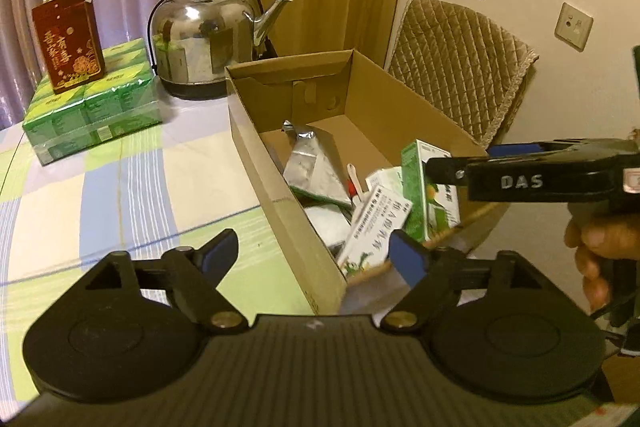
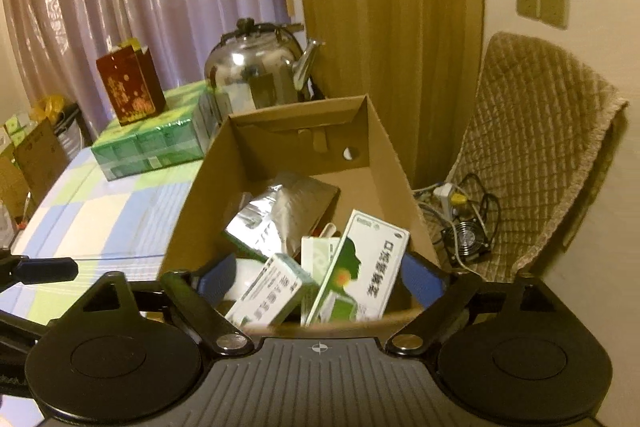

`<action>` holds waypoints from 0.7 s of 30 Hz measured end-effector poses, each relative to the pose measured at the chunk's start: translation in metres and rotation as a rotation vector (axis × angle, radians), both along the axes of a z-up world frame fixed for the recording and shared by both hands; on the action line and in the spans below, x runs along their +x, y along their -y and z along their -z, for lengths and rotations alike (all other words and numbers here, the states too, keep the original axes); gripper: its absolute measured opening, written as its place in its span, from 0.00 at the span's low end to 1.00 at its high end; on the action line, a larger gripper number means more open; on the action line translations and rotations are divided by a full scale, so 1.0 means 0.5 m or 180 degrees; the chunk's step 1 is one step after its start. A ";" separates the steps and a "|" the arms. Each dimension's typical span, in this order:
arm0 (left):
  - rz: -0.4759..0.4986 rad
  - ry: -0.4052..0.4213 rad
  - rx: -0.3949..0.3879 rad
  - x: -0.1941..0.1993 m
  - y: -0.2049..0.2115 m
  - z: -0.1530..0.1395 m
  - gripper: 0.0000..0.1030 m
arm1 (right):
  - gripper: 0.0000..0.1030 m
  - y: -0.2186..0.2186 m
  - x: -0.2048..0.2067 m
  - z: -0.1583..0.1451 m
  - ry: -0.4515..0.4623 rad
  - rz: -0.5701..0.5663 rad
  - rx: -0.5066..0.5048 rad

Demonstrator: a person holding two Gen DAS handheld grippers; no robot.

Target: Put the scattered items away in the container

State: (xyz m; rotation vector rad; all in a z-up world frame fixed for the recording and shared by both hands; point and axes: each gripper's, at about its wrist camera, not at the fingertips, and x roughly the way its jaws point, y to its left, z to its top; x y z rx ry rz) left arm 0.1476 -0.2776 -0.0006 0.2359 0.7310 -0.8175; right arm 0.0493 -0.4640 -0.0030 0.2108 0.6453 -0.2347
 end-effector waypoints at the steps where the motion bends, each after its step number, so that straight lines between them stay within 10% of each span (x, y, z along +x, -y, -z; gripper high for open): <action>1: -0.0022 0.0003 -0.0015 -0.010 -0.007 -0.002 0.89 | 0.93 -0.006 -0.015 -0.004 -0.0001 0.0007 -0.0011; 21: -0.0473 -0.0087 0.0084 -0.219 -0.113 -0.028 0.99 | 0.98 -0.100 -0.261 -0.053 -0.0142 -0.0063 -0.0161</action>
